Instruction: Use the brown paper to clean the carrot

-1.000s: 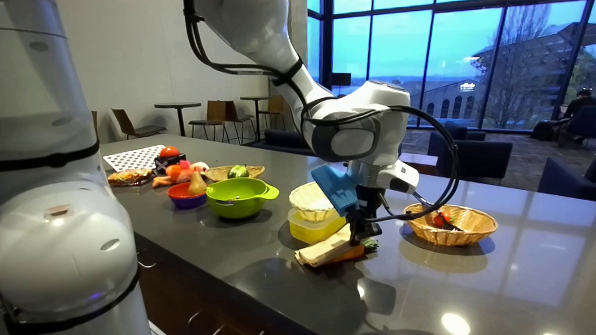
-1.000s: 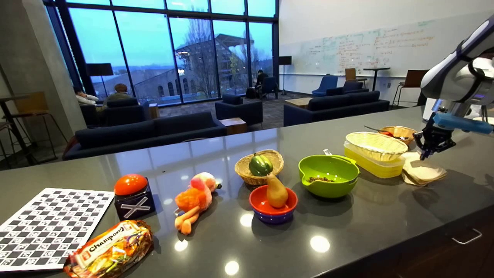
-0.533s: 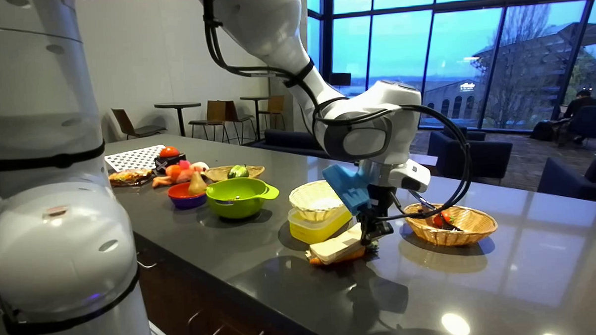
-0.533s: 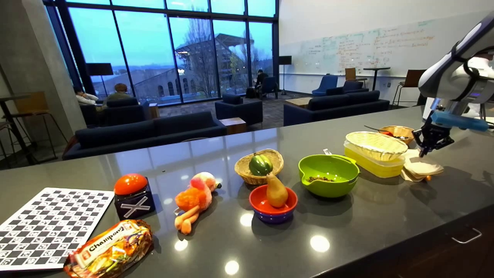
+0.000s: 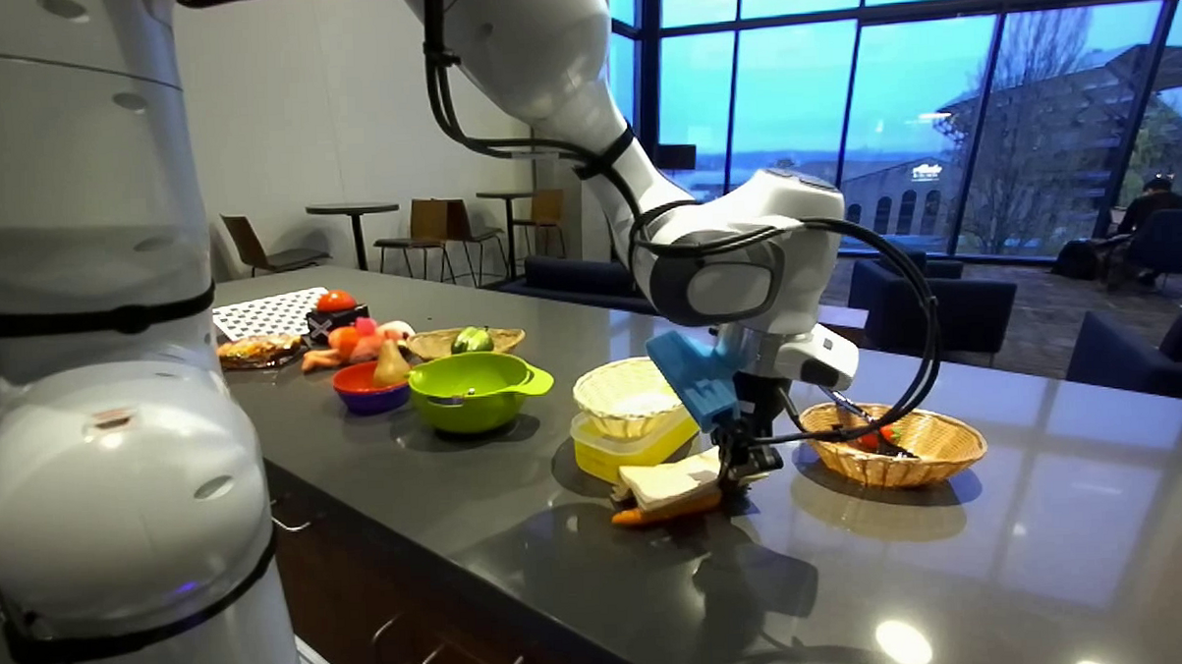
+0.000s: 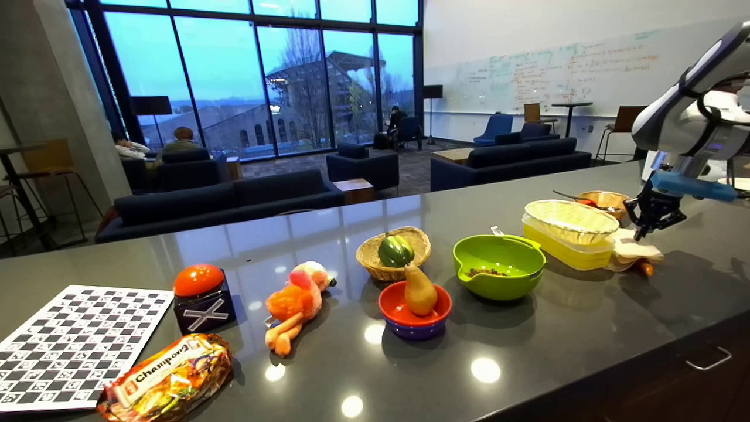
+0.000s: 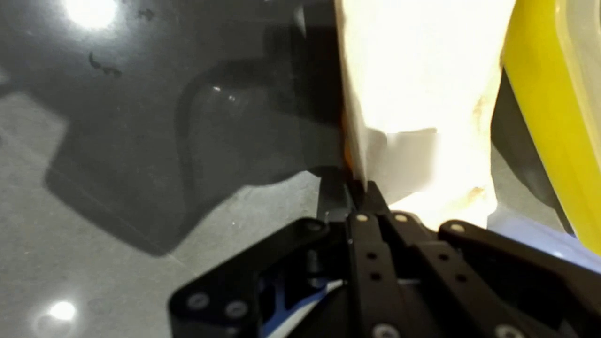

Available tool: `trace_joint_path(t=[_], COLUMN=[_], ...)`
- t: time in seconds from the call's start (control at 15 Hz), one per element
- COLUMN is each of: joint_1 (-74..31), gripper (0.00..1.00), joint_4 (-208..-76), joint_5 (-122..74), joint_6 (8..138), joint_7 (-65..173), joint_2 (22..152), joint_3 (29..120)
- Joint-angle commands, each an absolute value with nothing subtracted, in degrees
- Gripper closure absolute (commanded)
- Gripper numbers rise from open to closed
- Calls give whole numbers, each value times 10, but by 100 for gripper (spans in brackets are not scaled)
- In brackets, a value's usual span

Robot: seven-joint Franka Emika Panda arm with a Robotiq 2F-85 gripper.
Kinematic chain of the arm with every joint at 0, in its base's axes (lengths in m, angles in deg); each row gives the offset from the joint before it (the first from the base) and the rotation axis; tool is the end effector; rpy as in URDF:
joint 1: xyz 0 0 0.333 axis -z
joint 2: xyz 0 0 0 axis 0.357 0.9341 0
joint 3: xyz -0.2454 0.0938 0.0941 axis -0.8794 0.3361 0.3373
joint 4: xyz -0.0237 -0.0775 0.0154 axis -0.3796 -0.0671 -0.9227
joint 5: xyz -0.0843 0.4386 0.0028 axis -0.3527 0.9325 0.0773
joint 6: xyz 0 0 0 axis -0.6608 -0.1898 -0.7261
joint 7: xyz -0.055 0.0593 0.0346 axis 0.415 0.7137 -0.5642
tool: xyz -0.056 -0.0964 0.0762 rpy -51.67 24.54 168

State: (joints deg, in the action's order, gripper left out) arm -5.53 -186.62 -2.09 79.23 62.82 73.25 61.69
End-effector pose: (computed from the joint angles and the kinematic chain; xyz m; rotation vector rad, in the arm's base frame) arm 0.4521 -0.2811 0.1914 -2.7572 1.0762 -0.1141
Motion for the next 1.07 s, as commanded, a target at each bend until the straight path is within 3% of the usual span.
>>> trace_joint_path(t=[0.0, 1.0], joint_1=[-49, -65], gripper=[100, 100], joint_4=[-1878, -1963], joint_5=[0, -5], joint_6=[783, 786], joint_7=[648, 642], joint_2=[726, 664], joint_3=[623, 635])
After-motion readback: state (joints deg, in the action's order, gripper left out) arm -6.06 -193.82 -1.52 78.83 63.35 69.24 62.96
